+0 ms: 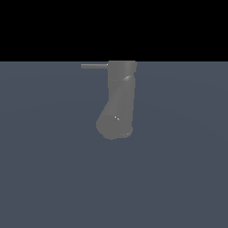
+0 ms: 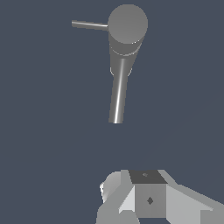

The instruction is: Turn on the faucet by rotating a designated handle.

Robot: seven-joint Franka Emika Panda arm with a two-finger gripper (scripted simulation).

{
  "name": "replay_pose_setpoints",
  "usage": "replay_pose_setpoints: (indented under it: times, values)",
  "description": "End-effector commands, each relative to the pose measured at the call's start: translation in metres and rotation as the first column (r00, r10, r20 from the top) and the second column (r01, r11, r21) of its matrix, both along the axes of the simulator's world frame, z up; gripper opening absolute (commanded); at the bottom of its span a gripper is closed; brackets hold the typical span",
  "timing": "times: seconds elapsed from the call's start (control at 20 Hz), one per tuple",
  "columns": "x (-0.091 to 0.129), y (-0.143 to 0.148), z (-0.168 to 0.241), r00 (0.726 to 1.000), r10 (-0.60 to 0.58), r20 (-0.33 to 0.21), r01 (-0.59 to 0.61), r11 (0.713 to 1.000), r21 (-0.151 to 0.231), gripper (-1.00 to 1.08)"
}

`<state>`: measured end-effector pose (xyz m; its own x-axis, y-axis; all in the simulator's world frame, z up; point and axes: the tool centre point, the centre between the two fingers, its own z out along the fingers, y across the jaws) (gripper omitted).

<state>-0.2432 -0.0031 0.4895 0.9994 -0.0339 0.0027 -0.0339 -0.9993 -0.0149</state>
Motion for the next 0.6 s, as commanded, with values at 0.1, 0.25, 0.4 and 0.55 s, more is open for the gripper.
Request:
replay_pose_setpoints:
  times: [0.1, 0.25, 0.4, 0.55]
  values:
    - [0.000, 0.000, 0.000, 1.000, -0.002, 0.000, 0.002, 1.000, 0.000, -1.00]
    - [0.001, 0.003, -0.002, 1.000, -0.013, 0.000, 0.013, 1.000, 0.000, -1.00]
    - [0.003, 0.007, -0.004, 0.999, -0.034, 0.000, 0.034, 0.999, 0.000, -1.00]
    - [0.006, 0.013, -0.008, 0.998, -0.063, -0.001, 0.063, 0.998, 0.000, -1.00]
